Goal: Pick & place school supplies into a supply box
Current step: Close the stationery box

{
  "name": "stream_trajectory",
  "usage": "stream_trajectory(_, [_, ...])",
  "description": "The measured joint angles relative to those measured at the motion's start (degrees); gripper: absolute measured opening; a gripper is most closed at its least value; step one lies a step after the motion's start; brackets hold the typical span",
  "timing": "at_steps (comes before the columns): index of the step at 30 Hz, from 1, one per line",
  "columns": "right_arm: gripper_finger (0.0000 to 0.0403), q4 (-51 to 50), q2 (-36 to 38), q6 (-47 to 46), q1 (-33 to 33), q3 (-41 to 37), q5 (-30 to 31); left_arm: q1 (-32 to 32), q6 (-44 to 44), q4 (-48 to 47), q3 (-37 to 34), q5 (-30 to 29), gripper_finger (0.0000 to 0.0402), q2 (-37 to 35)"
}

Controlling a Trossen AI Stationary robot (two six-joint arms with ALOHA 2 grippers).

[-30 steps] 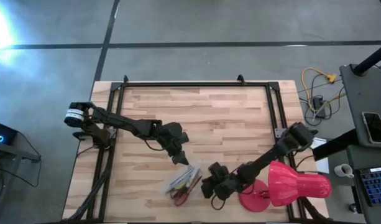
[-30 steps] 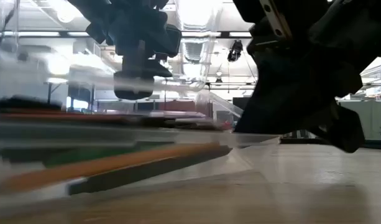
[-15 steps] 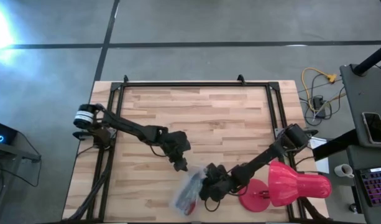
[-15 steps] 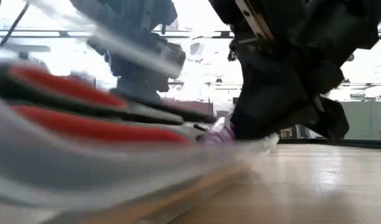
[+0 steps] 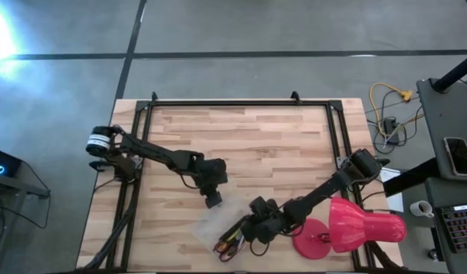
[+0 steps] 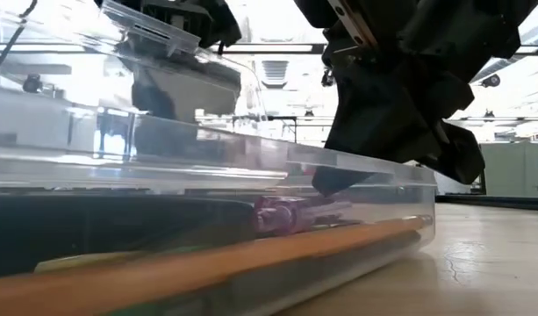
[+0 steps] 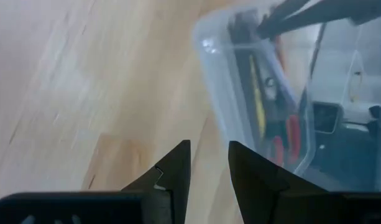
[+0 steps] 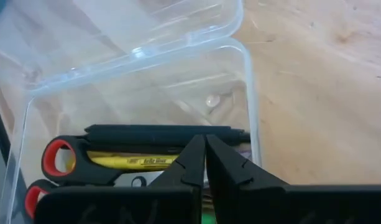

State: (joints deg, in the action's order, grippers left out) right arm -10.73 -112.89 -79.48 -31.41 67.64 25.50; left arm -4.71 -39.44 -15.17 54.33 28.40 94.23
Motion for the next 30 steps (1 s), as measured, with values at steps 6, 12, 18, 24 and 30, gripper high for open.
stream_trajectory(6, [0.0009,-0.07,0.03,0.00,0.14,-0.17,0.00,0.02,-0.26,0.08,0.00,-0.02,0.0093,-2.89])
stream_trajectory(12, [0.0009,-0.12,0.03,-0.02,0.12,-0.42,0.00,-0.13,-1.95,-0.02,0.00,-0.02,0.0093,-7.05])
stream_trajectory(18, [0.0009,-0.03,0.03,0.02,0.30,-0.62,0.00,-0.86,-4.12,1.00,0.00,-0.04,0.0093,-8.23])
stream_trajectory(24, [0.0009,-0.05,0.05,0.20,0.68,-0.66,0.00,-2.51,-6.32,5.78,0.02,-0.29,0.0093,-8.01])
stream_trajectory(30, [0.0009,0.02,0.05,1.35,0.83,-0.66,0.00,-4.05,-7.22,9.74,0.02,-1.72,0.0093,-7.69])
